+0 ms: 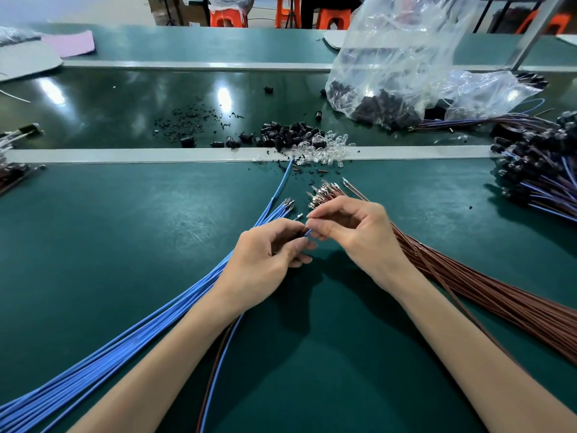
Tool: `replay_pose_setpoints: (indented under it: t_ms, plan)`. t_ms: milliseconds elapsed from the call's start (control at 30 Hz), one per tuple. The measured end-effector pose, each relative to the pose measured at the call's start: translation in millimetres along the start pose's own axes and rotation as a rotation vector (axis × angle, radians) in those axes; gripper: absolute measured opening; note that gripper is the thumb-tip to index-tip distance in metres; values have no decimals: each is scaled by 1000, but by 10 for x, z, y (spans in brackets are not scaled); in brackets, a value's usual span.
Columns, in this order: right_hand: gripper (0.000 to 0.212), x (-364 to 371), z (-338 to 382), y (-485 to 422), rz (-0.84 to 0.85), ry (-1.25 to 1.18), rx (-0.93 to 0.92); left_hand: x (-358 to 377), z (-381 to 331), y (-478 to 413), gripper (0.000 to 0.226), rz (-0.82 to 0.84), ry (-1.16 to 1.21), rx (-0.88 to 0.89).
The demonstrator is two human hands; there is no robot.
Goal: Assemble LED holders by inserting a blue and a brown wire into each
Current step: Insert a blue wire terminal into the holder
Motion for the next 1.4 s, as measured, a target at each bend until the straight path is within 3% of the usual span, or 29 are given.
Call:
replay_pose_setpoints:
  t_ms: [167, 400, 600, 800, 1000, 1100, 1167, 1267, 1400]
  plan:
    - [20, 5, 1, -4, 35, 9, 19, 19, -32, 6, 24, 34, -6, -26]
    - [19, 10, 33, -12, -15, 138, -31, 18, -79, 28, 19, -48, -246, 89]
    - [14, -73, 17, -14, -31, 118, 7, 15, -54, 34, 12, -96, -283, 147]
    - [11, -44, 3, 1, -32, 126, 2, 25, -66, 54, 21, -80, -254, 145]
    - [14, 19, 11, 32, 36, 127, -10, -1, -46, 34, 14, -75, -229, 132]
    - [5, -13, 15, -35, -11, 226, -17, -8, -38, 14, 11, -108, -221, 161]
    - [3, -119, 0, -203, -136, 303, 10, -13, -45, 13, 13, -122, -211, 175]
    - [7, -290, 4, -610, -267, 600, 21, -3, -45, 24, 14, -119, -206, 175]
    - [22, -431, -259, -1093, -157, 850, 288, -10, -43, 29, 15, -122, -207, 186]
Point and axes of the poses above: each hand's wrist, its own y-axis away from the middle knuckle, its own x-axis out of the palm, z = x × y, the point moved 5 cm from there along -y, towards the middle knuckle, and after that the axes turned 4 degrees about y, right-handed, at the moved point
